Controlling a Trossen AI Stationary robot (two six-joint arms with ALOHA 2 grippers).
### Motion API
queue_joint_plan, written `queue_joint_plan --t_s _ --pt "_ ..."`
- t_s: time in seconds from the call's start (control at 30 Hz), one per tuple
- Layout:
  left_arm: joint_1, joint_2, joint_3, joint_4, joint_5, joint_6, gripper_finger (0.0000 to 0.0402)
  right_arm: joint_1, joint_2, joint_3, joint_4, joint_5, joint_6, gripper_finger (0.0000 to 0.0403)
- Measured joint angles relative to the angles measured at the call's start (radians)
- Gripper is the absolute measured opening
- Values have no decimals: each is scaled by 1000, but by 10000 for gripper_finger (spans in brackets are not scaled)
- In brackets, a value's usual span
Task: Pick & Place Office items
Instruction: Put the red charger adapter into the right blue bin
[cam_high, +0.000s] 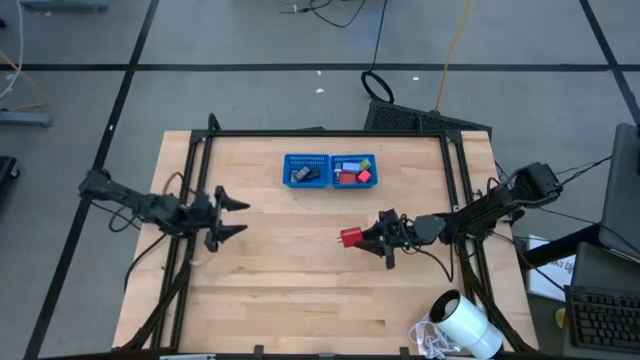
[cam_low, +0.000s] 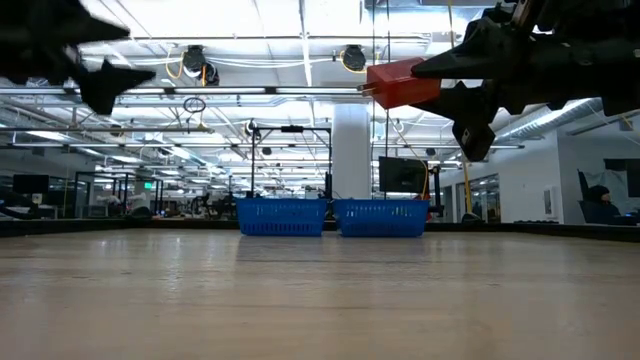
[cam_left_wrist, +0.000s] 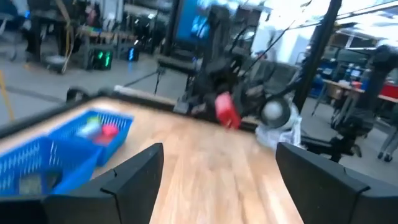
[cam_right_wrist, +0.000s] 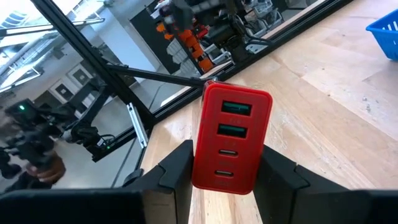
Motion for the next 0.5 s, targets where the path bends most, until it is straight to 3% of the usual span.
queue_joint_plan --t_s 0.13,0.33,0.5 --pt "0 -26 -105 41 -28 -50 303 0 0 0 0 0 0 118" --pt "0 -51 -96 21 -38 26 310 -4 0 0 5 12 -39 118" --pt "0 -63 -93 12 -227 159 316 -70 -5 1 7 83 -83 118"
